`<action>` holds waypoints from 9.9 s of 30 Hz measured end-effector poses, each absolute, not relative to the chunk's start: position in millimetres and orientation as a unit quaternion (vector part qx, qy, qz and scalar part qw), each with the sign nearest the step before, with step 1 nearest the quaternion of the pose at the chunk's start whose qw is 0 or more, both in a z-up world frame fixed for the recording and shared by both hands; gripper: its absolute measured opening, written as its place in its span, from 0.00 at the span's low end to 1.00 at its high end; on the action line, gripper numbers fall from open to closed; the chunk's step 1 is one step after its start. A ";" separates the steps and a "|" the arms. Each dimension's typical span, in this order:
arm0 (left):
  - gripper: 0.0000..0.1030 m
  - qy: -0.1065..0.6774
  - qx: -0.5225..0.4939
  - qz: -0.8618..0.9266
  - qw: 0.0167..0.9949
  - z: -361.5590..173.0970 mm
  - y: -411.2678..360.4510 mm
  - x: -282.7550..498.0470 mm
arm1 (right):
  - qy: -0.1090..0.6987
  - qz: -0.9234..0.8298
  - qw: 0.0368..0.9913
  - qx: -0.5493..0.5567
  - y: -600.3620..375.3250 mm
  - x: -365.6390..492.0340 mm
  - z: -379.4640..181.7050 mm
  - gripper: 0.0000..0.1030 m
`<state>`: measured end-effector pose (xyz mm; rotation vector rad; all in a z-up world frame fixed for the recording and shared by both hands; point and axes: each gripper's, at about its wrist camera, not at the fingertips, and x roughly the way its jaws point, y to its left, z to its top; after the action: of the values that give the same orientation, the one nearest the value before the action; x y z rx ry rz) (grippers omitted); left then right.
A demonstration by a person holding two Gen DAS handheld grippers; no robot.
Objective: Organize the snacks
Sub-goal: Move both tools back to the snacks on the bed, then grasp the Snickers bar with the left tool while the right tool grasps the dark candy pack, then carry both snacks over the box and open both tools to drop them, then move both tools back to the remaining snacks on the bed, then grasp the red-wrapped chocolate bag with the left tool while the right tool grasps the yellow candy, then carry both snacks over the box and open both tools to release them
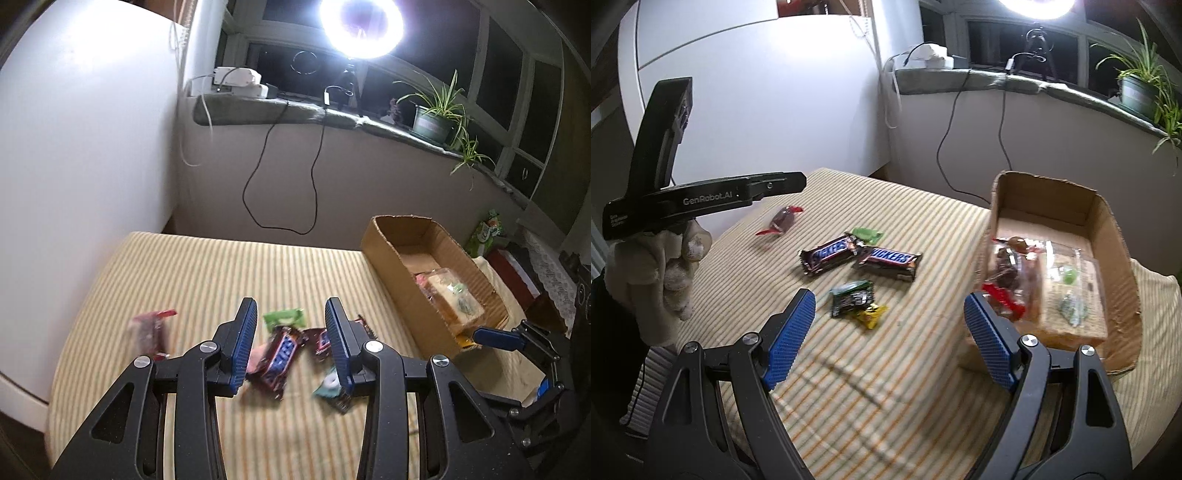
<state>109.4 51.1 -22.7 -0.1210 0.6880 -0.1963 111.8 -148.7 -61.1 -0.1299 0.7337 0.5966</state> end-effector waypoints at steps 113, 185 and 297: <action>0.27 0.379 -0.026 -0.173 0.909 -62.7 -1.8 130.7 | 0.369 0.294 0.877 -0.088 -148.1 126.9 -78.3 0.33; 0.42 0.353 0.019 -0.235 0.905 -31.6 -120.8 191.2 | 0.344 0.182 0.921 -0.040 -245.4 150.7 -67.6 0.79; 0.30 0.386 -0.110 -0.002 0.916 -92.0 145.5 127.4 | 0.419 0.272 0.862 -0.089 -102.0 127.5 -124.8 0.29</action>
<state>127.4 145.5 -92.0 -0.2268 0.7955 -0.0043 127.5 -102.0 -124.8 -0.1871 0.8794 0.5701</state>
